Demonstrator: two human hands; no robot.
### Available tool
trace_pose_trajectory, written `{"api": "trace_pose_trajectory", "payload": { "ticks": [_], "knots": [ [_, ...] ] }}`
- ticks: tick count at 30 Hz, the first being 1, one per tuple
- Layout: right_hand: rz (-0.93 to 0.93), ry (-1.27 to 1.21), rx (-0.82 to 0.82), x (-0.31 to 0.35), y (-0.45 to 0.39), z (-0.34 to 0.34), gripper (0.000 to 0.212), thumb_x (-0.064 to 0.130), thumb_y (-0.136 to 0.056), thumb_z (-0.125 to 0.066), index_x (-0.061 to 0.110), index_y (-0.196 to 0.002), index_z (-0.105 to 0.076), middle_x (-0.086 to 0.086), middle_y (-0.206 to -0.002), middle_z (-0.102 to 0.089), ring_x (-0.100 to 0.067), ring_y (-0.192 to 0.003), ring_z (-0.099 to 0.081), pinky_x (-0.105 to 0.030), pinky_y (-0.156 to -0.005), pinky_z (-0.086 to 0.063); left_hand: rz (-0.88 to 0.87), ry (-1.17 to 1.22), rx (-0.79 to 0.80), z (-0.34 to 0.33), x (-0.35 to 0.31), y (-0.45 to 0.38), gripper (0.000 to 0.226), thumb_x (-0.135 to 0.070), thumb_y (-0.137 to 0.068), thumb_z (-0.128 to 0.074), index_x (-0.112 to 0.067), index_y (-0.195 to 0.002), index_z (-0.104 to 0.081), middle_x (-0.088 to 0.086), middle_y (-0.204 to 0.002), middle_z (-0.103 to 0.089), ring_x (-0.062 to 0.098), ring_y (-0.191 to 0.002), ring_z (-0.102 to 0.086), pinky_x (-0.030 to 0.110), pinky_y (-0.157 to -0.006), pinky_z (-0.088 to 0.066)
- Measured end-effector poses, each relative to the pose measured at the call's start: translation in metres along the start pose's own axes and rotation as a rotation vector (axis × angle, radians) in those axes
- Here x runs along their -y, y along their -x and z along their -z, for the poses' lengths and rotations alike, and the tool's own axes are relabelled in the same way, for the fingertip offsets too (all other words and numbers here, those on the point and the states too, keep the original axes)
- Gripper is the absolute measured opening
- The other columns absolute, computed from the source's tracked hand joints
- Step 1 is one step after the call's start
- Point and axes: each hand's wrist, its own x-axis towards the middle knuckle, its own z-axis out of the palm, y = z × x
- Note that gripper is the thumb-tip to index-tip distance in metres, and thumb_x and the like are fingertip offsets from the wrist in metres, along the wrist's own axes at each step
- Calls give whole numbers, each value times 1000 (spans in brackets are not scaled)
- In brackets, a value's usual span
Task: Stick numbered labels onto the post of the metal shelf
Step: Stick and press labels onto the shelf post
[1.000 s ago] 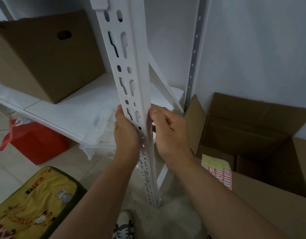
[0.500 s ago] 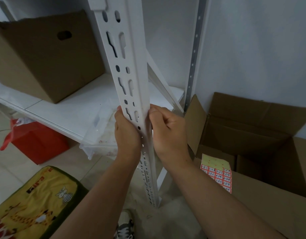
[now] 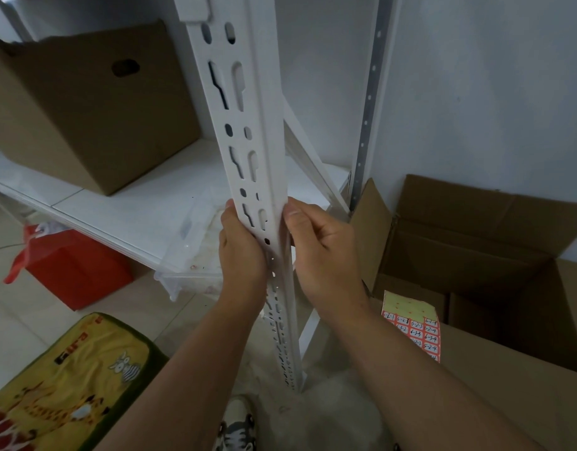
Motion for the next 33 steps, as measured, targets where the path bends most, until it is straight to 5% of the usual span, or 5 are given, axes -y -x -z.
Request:
{"api": "trace_pose_trajectory", "payload": {
  "ticks": [3,8,13,24,33],
  "knots": [
    [11,20,8,-1,-2,2,24,20,-100,-47,30,-104,-69,14,-97,-69,-4,-94,-66,-17,-77,-54,-7,-3,3,0,0,0,48,-41,-102,-28,-29,-74,-65,-12,-62,-68,1,-61,-63,25,-66,-46],
    [117,167,-40,-8,-5,4,26,18,-99,-47,12,-101,-72,1,-92,-72,-13,-87,-66,-39,-76,-57,21,45,-11,-3,0,2,45,-42,-102,-28,-24,-89,-66,-6,-78,-68,7,-73,-63,24,-66,-46],
    [120,162,29,-11,-5,7,28,23,-101,-46,16,-117,-67,3,-104,-70,-10,-99,-65,-36,-84,-56,21,36,-14,-3,-2,3,44,-42,-103,-27,-24,-89,-65,-7,-77,-66,6,-70,-61,21,-61,-43],
    [212,253,-35,-13,-8,3,33,23,-100,-43,2,-92,-67,-11,-81,-66,-22,-76,-61,-43,-66,-50,23,37,-59,-6,4,1,47,-47,-99,-28,-21,-100,-67,3,-95,-70,20,-92,-65,43,-91,-53],
    [64,82,7,-11,-8,8,27,20,-101,-45,16,-101,-72,1,-94,-73,-16,-89,-68,-45,-78,-57,9,9,-50,-3,0,3,45,-44,-102,-26,-24,-99,-66,-6,-86,-66,9,-82,-60,26,-69,-45]
  ]
}}
